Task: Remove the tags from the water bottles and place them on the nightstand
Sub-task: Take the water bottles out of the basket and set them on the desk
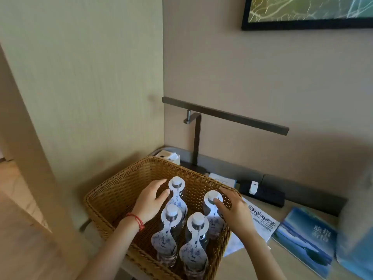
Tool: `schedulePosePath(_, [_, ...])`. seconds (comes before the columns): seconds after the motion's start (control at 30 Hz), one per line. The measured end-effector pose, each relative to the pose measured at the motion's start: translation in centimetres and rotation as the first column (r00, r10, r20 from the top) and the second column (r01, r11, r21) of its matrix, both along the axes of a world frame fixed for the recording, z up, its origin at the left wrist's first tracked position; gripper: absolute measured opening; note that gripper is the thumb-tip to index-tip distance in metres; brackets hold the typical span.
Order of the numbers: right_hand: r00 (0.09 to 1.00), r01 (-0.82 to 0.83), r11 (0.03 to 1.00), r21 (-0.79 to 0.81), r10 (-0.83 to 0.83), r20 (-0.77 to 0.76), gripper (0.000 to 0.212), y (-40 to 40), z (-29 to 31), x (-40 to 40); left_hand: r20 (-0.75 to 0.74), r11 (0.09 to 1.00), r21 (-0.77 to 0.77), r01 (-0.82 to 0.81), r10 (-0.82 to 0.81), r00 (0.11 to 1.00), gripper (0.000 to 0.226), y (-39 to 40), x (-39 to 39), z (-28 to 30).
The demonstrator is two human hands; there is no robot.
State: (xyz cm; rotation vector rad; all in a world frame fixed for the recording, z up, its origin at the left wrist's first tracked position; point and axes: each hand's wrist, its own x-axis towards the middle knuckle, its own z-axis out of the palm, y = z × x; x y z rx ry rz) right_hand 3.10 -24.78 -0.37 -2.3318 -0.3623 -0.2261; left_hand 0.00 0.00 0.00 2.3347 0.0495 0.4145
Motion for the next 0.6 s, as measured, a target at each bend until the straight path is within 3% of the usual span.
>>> schedulePosePath(0.2, [0.985, 0.070, 0.997, 0.028, -0.065, -0.158, 0.055, 1.2, -2.1, 3.6, -0.045, 0.994, -0.105, 0.021, -0.026, 0.999, 0.044, 0.7, 5.1, -1.8])
schedulePosePath(0.43, [0.983, 0.074, 0.996, 0.054, -0.064, -0.169, 0.042, 2.0, -4.1, 4.6, -0.052, 0.970, -0.211, 0.119, -0.133, 0.990, 0.047, 1.1, 8.8, -4.4])
schedulePosePath(0.6, [0.974, 0.125, 0.981, 0.147, -0.094, -0.206, 0.042, 2.8, -4.2, 5.4, -0.018, 0.947, -0.295, 0.125, -0.136, 0.991, 0.034, 1.3, 9.9, -5.2])
